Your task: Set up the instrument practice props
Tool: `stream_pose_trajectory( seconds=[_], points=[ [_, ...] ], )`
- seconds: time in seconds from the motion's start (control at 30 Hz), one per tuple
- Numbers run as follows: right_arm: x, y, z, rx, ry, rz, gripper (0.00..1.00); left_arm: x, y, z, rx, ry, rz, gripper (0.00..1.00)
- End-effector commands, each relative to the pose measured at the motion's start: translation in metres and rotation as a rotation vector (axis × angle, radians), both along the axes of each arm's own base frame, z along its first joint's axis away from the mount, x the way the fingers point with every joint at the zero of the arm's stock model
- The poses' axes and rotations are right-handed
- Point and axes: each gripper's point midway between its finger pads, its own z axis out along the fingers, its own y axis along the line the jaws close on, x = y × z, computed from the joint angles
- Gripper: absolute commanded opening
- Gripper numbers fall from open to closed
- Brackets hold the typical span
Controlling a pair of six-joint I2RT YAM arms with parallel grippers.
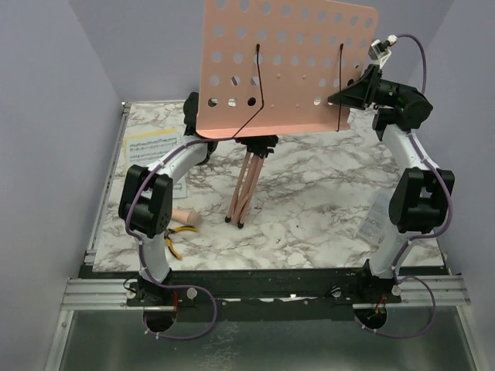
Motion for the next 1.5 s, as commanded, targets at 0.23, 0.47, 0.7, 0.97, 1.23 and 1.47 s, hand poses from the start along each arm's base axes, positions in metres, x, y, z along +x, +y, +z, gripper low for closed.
stream_pose_trajectory(
  seconds=[0.23,0.47,0.7,0.97,1.23,1.47],
  points=[
    [-0.042,-0.022,0.025,0.050,-0.176,-0.083,0.67,-0.016,0.008,0.049,-0.123,-0.112,-0.022,0.00],
    [-0.050,-0.023,0.023,0.068,-0.189,-0.116,0.48,-0.017,0.009,0.053,-0.138,-0.104,-0.015,0.00],
    [-0.053,-0.023,0.027,0.088,-0.268,-0.177,0.00,-0.004,0.014,0.058,-0.177,-0.047,0.049,0.15],
    [-0.052,-0.026,0.038,0.113,-0.330,-0.255,0.00,0.025,0.043,0.043,-0.182,0.004,0.250,0.56],
    [-0.055,-0.025,0.054,0.084,-0.389,-0.277,0.00,0.040,0.076,0.008,-0.195,0.071,0.474,0.88],
    [-0.055,-0.024,0.059,0.057,-0.384,-0.272,0.00,0.038,0.112,-0.032,-0.096,0.121,0.821,0.89]
  ],
)
